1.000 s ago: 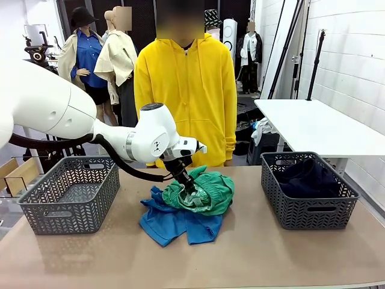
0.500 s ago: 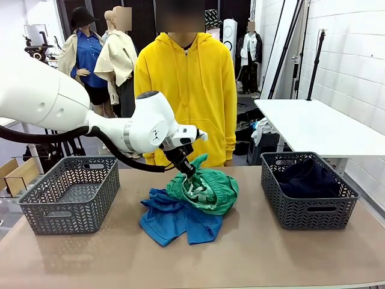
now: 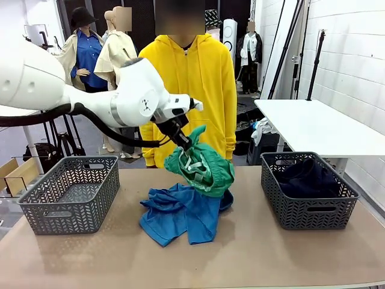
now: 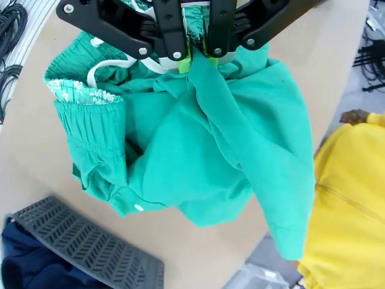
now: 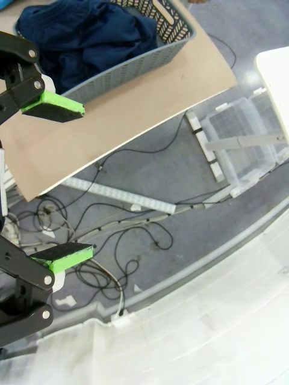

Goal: Sort the tops and bottoms.
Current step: Lift clothes from the center of the table with your left hand, then sort the clothes according to human instructions.

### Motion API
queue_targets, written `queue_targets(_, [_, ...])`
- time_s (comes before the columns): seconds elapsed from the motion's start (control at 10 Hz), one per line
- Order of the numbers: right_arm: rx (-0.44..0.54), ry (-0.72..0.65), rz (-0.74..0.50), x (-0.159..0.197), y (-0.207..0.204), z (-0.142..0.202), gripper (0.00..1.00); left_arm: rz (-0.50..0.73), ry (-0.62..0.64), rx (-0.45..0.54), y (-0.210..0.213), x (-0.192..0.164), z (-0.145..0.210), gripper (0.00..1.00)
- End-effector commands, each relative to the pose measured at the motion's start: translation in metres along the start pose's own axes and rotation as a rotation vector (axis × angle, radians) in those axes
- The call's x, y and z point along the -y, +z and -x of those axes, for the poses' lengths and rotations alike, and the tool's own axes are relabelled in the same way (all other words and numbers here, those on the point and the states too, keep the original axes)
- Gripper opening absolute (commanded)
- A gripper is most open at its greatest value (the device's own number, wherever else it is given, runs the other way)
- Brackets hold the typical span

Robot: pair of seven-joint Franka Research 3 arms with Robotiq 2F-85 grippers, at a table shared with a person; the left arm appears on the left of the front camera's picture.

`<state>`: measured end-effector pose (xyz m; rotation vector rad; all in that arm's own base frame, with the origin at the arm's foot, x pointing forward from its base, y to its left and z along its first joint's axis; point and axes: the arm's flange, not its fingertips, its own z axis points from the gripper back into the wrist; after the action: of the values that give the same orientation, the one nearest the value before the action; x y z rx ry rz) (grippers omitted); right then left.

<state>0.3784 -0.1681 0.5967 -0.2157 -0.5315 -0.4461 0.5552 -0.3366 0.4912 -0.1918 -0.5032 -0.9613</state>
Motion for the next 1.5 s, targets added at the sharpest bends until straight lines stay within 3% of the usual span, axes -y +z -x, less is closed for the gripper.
queue_targets(0.0, [-0.001,0.003,0.001,-0.001,-0.001,-0.001,1.0,-0.004,-0.036,0.053,0.042,-0.002,-0.007,0.0])
queue_targets(0.3, [-0.001,0.003,0.001,-0.001,-0.001,-0.001,1.0,-0.078,-0.09,0.139,0.13,0.007,-0.032,0.0])
queue_targets(0.5, [-0.001,0.003,0.001,-0.001,-0.001,-0.001,1.0,-0.117,-0.064,0.129,0.177,0.004,-0.038,0.0])
queue_targets(0.9, [-0.001,0.003,0.001,-0.001,-0.001,-0.001,1.0,-0.185,0.041,0.034,0.266,-0.001,-0.001,0.0])
queue_targets(1.3, [-0.001,0.003,0.001,-0.001,-0.001,-0.001,1.0,-0.136,0.077,0.078,0.276,-0.003,0.047,0.0])
queue_targets(1.4, [-0.001,0.003,0.001,-0.001,-0.001,-0.001,1.0,-0.18,0.065,0.034,0.288,-0.01,0.024,0.0])
